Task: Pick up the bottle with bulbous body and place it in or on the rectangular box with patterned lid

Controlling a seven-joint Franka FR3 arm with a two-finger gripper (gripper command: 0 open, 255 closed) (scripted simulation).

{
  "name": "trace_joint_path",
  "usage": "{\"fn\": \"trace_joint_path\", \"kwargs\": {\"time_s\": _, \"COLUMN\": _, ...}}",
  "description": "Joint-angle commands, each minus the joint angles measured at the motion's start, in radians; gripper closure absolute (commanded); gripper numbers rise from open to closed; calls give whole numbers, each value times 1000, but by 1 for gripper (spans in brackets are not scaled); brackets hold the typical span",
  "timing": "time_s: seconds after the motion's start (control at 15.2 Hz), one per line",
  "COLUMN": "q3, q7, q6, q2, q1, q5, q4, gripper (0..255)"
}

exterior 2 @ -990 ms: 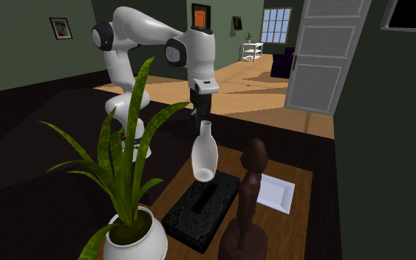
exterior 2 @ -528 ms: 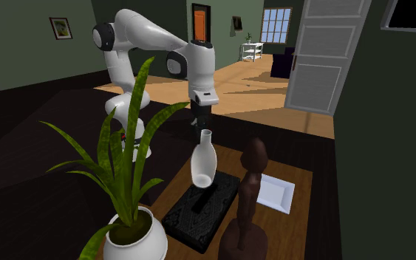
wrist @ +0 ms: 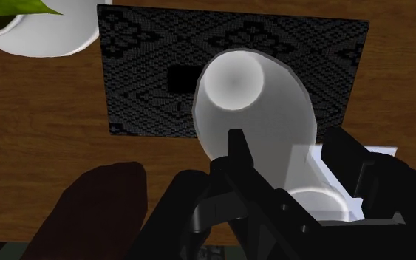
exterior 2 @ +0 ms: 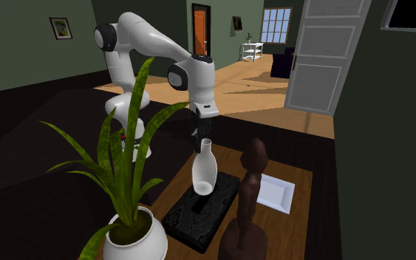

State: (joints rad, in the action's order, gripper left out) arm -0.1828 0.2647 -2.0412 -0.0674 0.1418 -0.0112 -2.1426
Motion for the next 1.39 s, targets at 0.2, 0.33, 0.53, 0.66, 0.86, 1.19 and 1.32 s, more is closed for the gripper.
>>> {"fn": "trace_joint_path", "kwargs": {"time_s": 0.2, "q3": -2, "q7": 5, "q6": -67, "q2": 26, "q1": 1, "q5": 5, "q4": -40, "gripper": 255}}
{"fn": "trace_joint_path", "kwargs": {"time_s": 0.33, "q3": -2, "q7": 6, "q6": -82, "q2": 33, "q1": 1, "q5": 6, "q4": -49, "gripper": 255}}
{"fn": "trace_joint_path", "kwargs": {"time_s": 0.53, "q3": -2, "q7": 6, "q6": -82, "q2": 33, "q1": 1, "q5": 6, "q4": -49, "gripper": 255}}
{"fn": "trace_joint_path", "kwargs": {"time_s": 0.66, "q3": -2, "q7": 6, "q6": -82, "q2": 33, "q1": 1, "q5": 6, "q4": -49, "gripper": 255}}
{"fn": "trace_joint_path", "kwargs": {"time_s": 0.86, "q3": -2, "q7": 6, "q6": -82, "q2": 33, "q1": 1, "q5": 6, "q4": -49, "gripper": 0}}
{"fn": "trace_joint_path", "kwargs": {"time_s": 1.19, "q3": -2, "q7": 6, "q6": -82, "q2": 33, "q1": 1, "q5": 6, "q4": -48, "gripper": 0}}
{"fn": "trace_joint_path", "kwargs": {"time_s": 1.32, "q3": -1, "q7": 2, "q6": -15, "q2": 8, "q1": 1, "q5": 1, "q4": -6, "gripper": 0}}
